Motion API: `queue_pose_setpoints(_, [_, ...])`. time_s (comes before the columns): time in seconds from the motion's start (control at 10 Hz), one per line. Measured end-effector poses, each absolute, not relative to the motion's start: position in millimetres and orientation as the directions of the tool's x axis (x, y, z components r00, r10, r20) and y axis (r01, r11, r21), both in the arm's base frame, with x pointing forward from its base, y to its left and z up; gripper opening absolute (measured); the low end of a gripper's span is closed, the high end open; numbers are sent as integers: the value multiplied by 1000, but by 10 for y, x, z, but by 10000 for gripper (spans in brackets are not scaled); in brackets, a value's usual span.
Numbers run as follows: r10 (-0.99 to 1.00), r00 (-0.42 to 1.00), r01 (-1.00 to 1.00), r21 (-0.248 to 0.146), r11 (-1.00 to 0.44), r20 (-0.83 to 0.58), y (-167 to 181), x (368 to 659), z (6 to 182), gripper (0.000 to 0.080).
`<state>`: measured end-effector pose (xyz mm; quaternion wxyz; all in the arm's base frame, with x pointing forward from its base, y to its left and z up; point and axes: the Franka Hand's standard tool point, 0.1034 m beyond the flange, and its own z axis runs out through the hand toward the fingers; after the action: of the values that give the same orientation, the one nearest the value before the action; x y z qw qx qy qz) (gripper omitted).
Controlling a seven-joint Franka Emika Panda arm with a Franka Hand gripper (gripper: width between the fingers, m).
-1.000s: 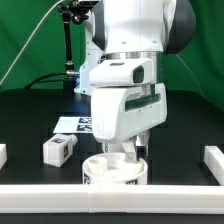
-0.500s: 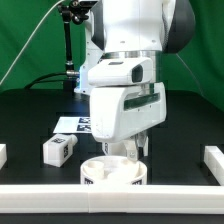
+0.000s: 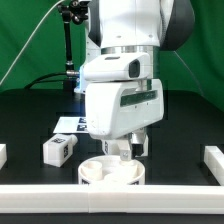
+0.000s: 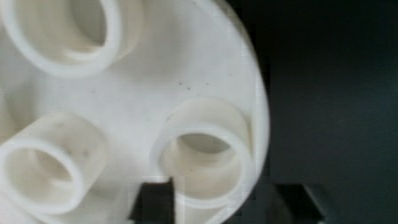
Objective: Assemble stool
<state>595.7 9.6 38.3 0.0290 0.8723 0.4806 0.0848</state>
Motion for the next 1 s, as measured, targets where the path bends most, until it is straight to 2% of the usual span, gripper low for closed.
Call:
queue_pose_setpoints(0.1, [843,524,834,132,-536,120,99,5958,382,444])
queue_pose_setpoints(0.2, [843,524,834,129,-536,119,99,5945,367,444])
queue_pose_setpoints(0.3, [843,524,834,129,-536,119,99,5944,366,595])
queue_pose_setpoints(0.4, [843,524,834,129,-536,119,99,5944,366,638])
queue_pose_setpoints(1.0, [840,530,833,114,-541,112,36,5874,207,649])
